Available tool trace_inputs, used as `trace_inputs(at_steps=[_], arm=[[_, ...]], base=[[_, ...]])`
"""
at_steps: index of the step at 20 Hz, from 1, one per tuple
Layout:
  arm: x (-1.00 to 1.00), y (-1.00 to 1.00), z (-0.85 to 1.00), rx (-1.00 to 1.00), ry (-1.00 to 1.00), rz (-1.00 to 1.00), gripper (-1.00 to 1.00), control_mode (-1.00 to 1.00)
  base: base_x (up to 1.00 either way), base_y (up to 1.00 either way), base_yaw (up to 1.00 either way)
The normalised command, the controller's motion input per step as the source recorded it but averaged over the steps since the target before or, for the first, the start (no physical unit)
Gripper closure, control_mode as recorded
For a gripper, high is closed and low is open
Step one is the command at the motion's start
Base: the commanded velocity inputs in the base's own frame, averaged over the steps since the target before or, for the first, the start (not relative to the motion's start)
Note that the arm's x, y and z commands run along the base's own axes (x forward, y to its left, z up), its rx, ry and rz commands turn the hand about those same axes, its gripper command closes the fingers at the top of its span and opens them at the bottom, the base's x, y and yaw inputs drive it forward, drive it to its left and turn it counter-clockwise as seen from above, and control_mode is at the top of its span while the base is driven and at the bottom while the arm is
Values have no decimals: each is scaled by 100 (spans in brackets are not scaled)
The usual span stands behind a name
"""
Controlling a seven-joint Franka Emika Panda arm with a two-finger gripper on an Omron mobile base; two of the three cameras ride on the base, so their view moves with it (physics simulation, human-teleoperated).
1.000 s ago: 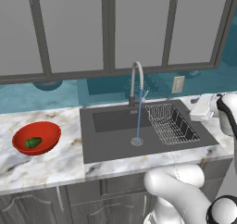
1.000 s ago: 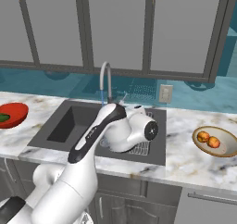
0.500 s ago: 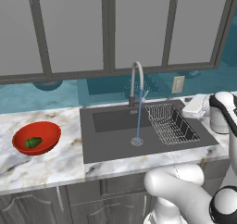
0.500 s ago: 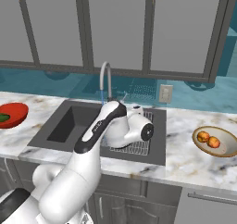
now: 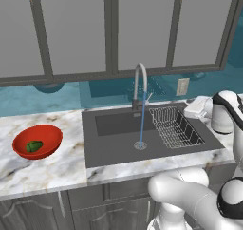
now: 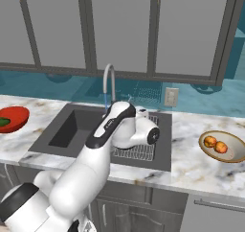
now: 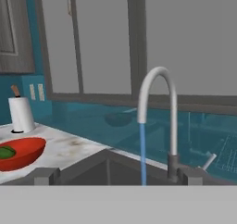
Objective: Pick the peachs from the sink and place them in one bowl. Place the avocado in the other bowl. Then turn off the sink faucet.
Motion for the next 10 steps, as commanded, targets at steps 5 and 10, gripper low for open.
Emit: trace_inputs(at_steps=[5,10], arm=[[2,0,-7,3,0,0,-100,-100],[0,0,0,1,0,-3,-100,-100]], base=[[0,0,0],[0,0,0]])
